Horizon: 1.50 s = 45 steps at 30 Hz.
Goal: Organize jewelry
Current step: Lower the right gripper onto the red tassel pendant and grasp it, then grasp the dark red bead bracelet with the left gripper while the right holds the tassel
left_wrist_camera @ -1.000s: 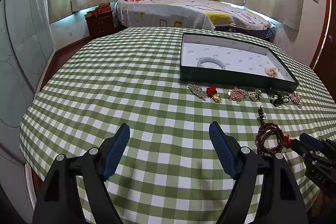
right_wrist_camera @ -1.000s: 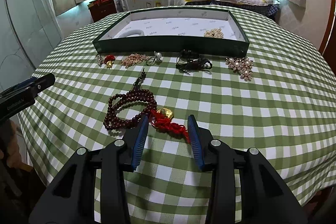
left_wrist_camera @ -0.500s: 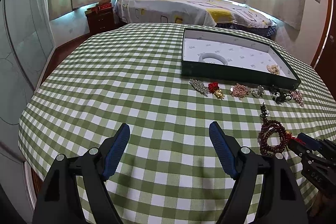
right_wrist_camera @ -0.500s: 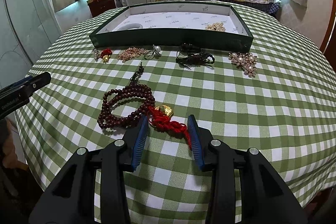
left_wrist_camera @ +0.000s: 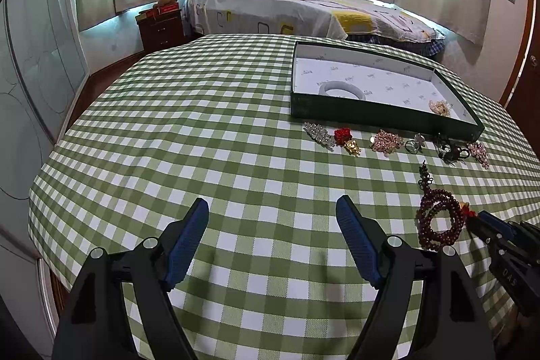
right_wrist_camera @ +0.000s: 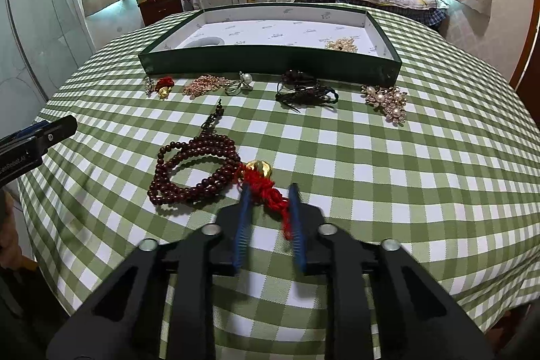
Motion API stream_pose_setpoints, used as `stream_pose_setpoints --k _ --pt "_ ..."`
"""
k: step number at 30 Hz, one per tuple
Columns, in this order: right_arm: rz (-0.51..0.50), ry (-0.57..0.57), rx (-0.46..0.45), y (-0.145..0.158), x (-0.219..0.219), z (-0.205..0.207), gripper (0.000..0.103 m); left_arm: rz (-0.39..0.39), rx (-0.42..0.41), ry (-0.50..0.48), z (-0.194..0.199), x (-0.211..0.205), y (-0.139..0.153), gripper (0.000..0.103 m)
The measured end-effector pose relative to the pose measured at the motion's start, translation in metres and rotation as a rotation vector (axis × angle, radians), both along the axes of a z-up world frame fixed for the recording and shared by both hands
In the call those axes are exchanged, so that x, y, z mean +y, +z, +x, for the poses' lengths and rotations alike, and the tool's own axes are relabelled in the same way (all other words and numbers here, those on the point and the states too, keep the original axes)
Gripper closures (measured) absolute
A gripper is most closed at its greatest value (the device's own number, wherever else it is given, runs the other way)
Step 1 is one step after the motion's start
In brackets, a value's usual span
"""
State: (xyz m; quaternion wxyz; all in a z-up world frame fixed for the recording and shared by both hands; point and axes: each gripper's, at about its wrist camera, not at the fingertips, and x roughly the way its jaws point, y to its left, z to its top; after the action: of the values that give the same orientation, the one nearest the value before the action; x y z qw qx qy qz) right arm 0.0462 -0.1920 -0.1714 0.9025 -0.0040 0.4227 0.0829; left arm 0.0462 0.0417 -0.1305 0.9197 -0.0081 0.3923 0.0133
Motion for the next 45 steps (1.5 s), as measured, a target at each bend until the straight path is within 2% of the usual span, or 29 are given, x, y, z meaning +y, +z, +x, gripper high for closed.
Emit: stream_pose_setpoints --k 12,20,33,45 --pt "0.007 -0.032 -0.032 0.009 -0.017 -0.001 0.093 0.022 0.001 -0.041 0.000 -0.017 -0.001 0.028" --pt "0.022 -0.085 -0.043 0.012 -0.043 0.000 0.093 0.052 -0.005 -0.119 0.003 -0.048 0.000 0.028" --pt "0.023 -0.166 -0.058 0.014 -0.078 0.003 0.093 0.017 -0.001 -0.228 0.016 -0.098 0.002 0.028" --pt "0.035 -0.181 -0.048 0.009 -0.086 0.007 0.093 0.008 0.031 -0.316 0.026 -0.131 -0.014 0.027"
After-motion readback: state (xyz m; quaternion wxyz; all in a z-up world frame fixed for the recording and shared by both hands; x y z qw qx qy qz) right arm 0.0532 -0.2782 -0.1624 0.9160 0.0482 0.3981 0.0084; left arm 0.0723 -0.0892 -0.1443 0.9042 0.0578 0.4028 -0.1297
